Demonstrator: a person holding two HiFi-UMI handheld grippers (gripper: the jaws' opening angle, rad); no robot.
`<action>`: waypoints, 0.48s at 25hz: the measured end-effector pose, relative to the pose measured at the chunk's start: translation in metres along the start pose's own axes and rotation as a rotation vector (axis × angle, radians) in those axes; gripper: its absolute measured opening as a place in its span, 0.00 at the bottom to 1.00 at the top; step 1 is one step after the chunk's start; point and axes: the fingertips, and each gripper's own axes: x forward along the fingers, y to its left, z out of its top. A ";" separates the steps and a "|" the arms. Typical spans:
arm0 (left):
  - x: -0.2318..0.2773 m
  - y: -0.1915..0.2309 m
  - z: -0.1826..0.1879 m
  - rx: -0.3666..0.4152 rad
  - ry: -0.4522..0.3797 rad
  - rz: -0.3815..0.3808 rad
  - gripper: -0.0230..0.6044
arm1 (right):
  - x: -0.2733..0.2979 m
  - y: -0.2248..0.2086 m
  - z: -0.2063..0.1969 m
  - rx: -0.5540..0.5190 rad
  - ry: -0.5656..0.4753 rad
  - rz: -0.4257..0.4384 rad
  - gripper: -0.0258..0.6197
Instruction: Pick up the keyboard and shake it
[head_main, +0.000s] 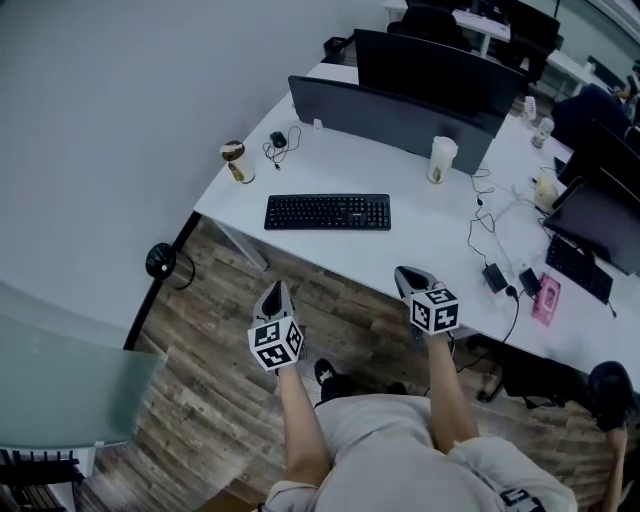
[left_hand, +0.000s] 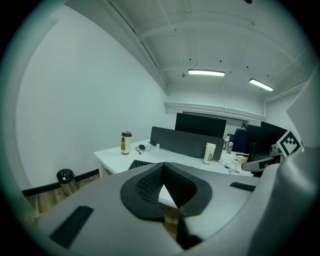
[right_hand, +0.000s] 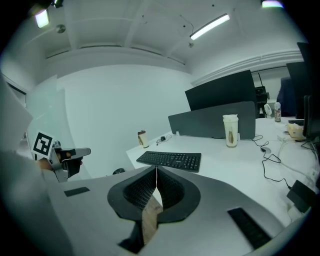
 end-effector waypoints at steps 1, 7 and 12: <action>0.009 0.006 0.001 -0.003 0.004 -0.015 0.06 | 0.005 0.000 0.001 0.021 -0.009 -0.010 0.10; 0.047 0.040 0.003 -0.008 0.034 -0.110 0.06 | 0.032 0.009 -0.003 0.120 -0.034 -0.085 0.10; 0.056 0.078 -0.002 -0.021 0.064 -0.156 0.06 | 0.051 0.025 -0.010 0.196 -0.060 -0.141 0.10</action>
